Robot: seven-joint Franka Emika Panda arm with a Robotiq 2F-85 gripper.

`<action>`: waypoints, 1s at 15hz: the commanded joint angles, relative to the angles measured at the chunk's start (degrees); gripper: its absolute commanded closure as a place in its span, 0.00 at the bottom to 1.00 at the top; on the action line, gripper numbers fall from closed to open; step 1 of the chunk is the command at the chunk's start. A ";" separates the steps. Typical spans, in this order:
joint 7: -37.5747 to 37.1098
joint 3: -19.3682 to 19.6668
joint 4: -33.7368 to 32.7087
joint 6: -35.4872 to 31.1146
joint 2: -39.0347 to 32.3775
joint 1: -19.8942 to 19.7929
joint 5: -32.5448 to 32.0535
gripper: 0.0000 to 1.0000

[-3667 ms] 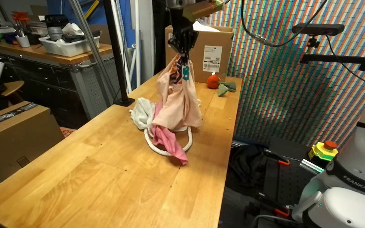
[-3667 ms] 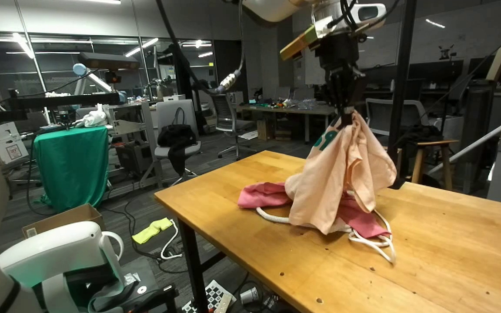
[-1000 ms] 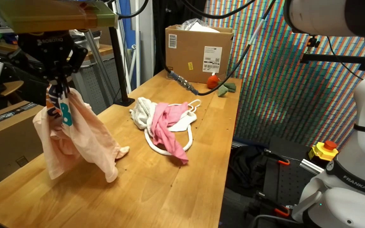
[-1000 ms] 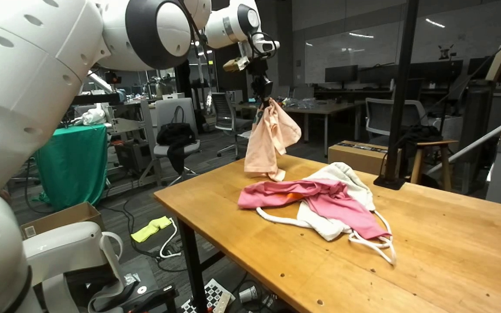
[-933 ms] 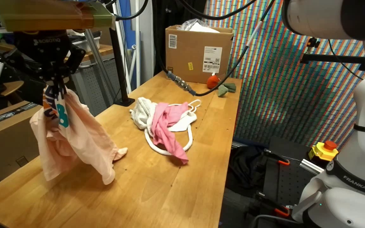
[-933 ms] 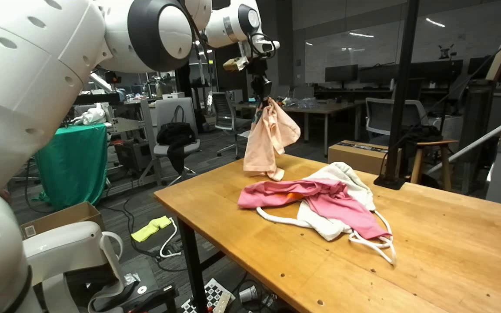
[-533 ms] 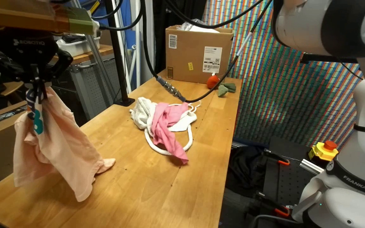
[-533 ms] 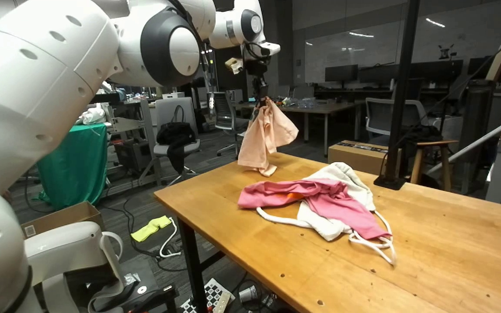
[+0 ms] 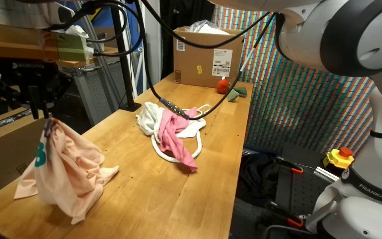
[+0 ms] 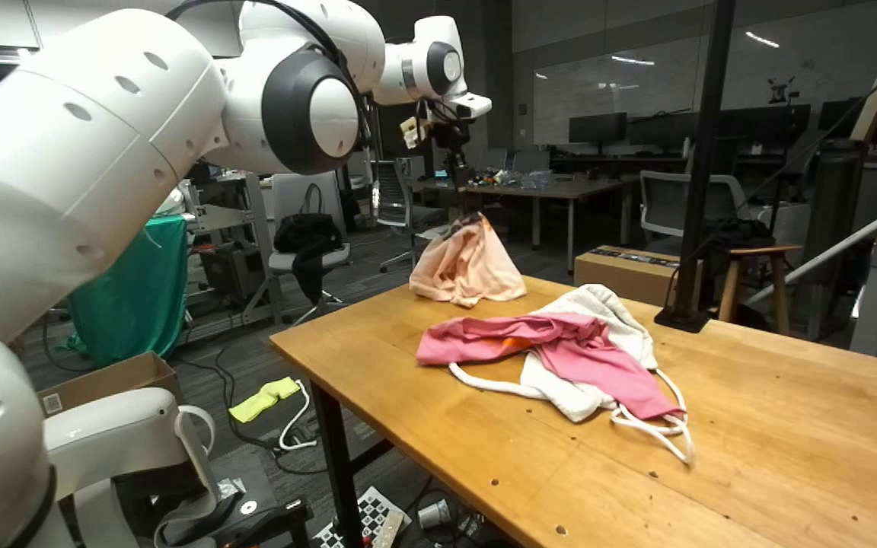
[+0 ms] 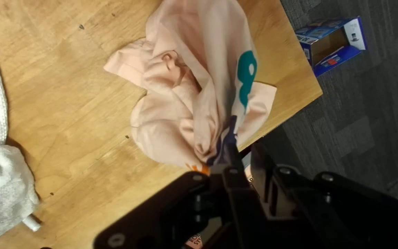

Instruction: Spread the objects that are on the table, where the orange object and pink cloth moved to the right, white towel and smaller rope to remain on the center, light pink object and bigger rope moved to the left

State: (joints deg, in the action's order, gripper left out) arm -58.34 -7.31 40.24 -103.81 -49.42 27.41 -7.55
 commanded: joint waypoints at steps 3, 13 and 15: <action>1.07 0.52 -3.90 4.82 -1.65 0.42 -0.80 0.37; 12.35 3.10 -1.82 17.79 -0.66 -7.99 -1.89 0.00; 18.33 3.77 -1.87 18.98 -1.51 -10.02 -2.69 0.00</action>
State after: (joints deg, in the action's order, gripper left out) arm -47.00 -4.14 39.51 -86.91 -49.75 19.64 -8.90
